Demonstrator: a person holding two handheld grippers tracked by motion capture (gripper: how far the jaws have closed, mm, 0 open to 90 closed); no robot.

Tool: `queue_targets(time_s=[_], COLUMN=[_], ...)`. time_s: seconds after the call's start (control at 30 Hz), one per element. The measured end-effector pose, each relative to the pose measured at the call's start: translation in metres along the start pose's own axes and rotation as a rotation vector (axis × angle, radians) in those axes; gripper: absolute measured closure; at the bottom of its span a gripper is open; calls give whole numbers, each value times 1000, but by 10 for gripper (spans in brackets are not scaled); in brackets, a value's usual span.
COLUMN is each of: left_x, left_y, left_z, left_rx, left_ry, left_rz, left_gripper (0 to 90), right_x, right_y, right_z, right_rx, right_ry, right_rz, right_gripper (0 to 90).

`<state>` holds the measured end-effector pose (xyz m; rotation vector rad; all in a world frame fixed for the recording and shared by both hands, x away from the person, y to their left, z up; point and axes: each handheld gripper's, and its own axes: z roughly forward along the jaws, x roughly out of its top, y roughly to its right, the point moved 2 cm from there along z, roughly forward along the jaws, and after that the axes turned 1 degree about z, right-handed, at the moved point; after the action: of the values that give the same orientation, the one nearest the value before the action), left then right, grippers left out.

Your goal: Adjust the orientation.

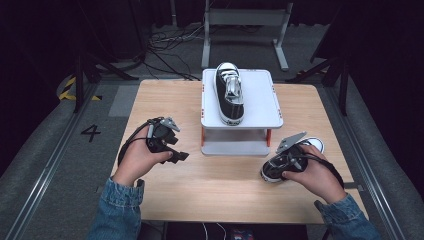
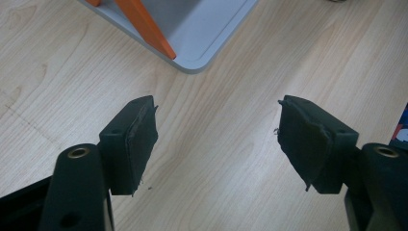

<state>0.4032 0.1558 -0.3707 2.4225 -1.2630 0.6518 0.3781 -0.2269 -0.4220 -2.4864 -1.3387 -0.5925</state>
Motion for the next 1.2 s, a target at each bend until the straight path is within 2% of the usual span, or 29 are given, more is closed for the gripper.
queue_targets(time_s=[0.03, 0.07, 0.1, 0.13, 0.2, 0.27, 0.3, 0.37, 0.57, 0.6, 0.63, 0.67, 0.7, 0.8, 0.87, 0.9, 0.93, 0.97, 1.0, 1.03, 1.1, 1.17, 1.2], left_x=[0, 0, 0, 0, 1, 1, 2, 3, 10, 11, 14, 14, 16, 18, 21, 22, 23, 24, 25, 25, 25, 24, 24], left_y=[0, 1, 1, 1, 2, 1, 0, 0, 1, 0, 0, 0, 0, 0, 1, 1, 0, 1, 1, 1, 1, 1, 1], left_z=[0, 1, 1, 1, 1, 1, 3, 4, 7, 7, 9, 9, 11, 13, 14, 15, 16, 17, 17, 19, 19, 18, 18], left_rx=[1, -2, -2, -2, -7, -5, -7, -10, -22, -23, -28, -28, -31, -36, -43, -43, -43, -44, -43, -51, -51, -46, -46], left_ry=[0, 3, 2, 2, 0, -4, -5, -2, -1, -1, -5, -5, -5, -8, -8, -11, -10, -12, -13, -14, -18, -17, -17], left_rz=[0, 0, 5, 5, 3, 10, 9, 6, 24, 27, 32, 32, 35, 45, 50, 48, 57, 56, 60, 61, 63, 58, 58], left_gripper=[305, 305, 305, 305, 305, 305, 305, 305, 306, 306, 306, 305, 305, 305, 305, 305, 305, 305, 305, 305, 305, 304, 305], right_x=[0, 1, 1, 1, -1, -2, -6, -7, -24, -24, -32, -32, -39, -45, -52, -53, -53, -53, -53, -54, -54, -55, -55], right_y=[-2, -2, -3, -3, -1, -1, -1, -2, -6, -6, -7, -7, -10, -12, -14, -14, -12, -10, -9, -8, -7, 3, 3], right_z=[3, 6, 5, 5, -5, -7, -13, -14, -40, -40, -46, -46, -49, -50, -51, -52, -54, -55, -58, -62, -65, -74, -74], right_rx=[3, -37, -38, -38, -2, 12, 36, 38, 76, 76, 89, 89, 102, 120, 144, 142, 136, 132, 126, 103, 91, -4, -4], right_ry=[-18, -36, -46, -46, -45, -44, -62, -66, -113, -113, -139, -139, -181, -213, -254, -240, -203, -163, -142, -105, -84, -37, -37], right_rz=[-11, -58, -36, -36, -35, -30, -25, -26, -20, -20, -24, -24, -24, -19, 16, 35, 82, 103, 104, 111, 114, 137, 137], right_gripper=[608, 674, 698, 698, 762, 762, 762, 762, 747, 747, 730, 730, 723, 728, 715, 698, 649, 607, 594, 535, 531, 480, 480])
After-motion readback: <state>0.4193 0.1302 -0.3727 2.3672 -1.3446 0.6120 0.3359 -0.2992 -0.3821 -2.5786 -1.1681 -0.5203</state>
